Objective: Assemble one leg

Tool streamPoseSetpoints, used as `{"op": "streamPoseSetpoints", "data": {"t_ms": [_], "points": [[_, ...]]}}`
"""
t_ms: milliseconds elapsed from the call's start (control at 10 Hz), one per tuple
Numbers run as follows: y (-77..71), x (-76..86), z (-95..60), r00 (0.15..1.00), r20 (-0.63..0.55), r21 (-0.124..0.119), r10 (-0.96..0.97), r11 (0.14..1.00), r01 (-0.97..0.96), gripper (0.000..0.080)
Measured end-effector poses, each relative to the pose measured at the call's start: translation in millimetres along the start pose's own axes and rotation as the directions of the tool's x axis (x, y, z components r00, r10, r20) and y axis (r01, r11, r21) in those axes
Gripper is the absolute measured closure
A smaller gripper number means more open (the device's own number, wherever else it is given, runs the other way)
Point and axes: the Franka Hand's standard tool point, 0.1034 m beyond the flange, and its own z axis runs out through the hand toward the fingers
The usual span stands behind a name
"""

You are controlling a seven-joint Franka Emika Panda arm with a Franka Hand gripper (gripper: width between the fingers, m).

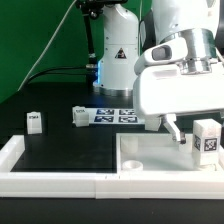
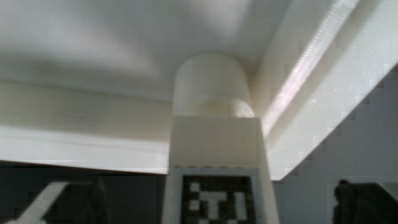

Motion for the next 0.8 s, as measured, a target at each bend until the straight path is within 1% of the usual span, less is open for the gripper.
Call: {"op": "streamPoseSetpoints", "data": {"t_ms": [100,200,300,400,600,700,800], "points": [[-0.1,0.6,-0.5,1.000,0.000,0.000,0.000,1.000,0.000,0.0152],[-1.4,5.2,-7.7,1.000,0.020,0.004,-0.004,1.000,0.004,0.0152],[-1.3,12.8,-19.0,1.000,0.024,0.004,-0.008,1.000,0.008,0.0150],[-0.3,16.7,-23.7,1.000,0.022,0.003,-0.010,1.000,0.010,0.0150],[2.4,21.9,-28.8,0.999,0.031,0.003,-0.015,1.000,0.015,0.0150],[-0.1,19.2,-27.0,0.997,0.071,0.012,-0.017,1.000,0.017,0.0150],[-0.7,19.2,-26.5,0.997,0.080,0.014,-0.018,1.000,0.016,0.0150]]}}
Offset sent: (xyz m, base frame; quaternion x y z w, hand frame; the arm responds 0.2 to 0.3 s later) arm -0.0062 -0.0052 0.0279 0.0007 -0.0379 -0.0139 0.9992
